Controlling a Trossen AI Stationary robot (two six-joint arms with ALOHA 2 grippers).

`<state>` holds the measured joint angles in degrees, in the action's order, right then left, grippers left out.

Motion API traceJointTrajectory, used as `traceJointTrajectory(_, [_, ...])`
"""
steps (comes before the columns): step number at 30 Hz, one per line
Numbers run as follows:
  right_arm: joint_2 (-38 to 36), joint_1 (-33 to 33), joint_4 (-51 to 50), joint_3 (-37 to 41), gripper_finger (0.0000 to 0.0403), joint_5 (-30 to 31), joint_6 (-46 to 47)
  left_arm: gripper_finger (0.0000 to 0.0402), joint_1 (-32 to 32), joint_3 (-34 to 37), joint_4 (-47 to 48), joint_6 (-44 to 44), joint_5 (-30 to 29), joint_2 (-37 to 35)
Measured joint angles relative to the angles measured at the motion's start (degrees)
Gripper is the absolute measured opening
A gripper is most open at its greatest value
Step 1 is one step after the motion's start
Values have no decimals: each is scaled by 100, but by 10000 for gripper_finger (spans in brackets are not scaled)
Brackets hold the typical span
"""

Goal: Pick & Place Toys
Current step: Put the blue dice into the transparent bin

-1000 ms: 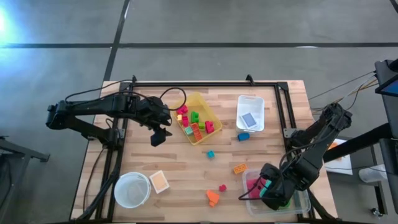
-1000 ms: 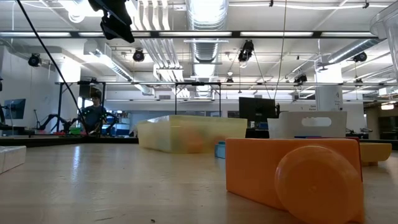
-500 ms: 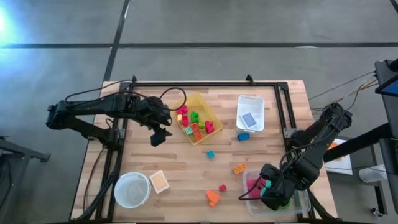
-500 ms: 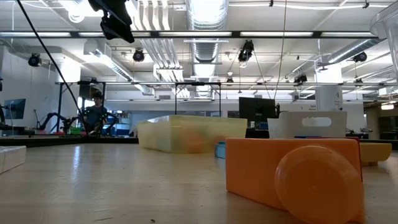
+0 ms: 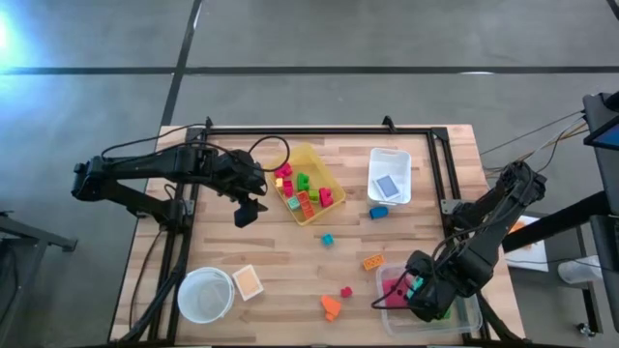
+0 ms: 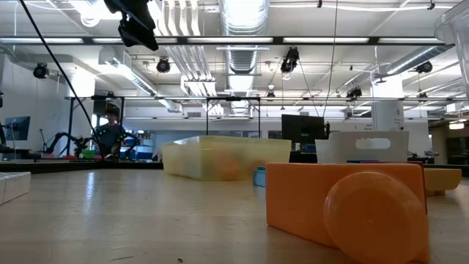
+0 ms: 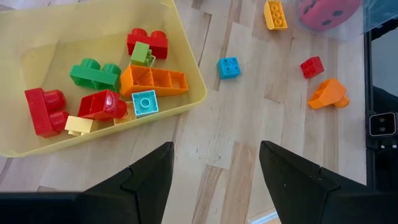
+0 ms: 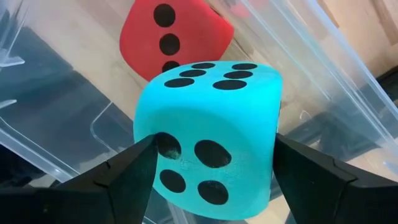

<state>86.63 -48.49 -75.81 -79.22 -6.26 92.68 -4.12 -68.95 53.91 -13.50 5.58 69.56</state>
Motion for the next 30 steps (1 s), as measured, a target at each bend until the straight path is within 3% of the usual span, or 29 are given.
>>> traceJointTrajectory(30, [-28,2,-230,7,295,-24,35,240,-4,2,0,3,1,0])
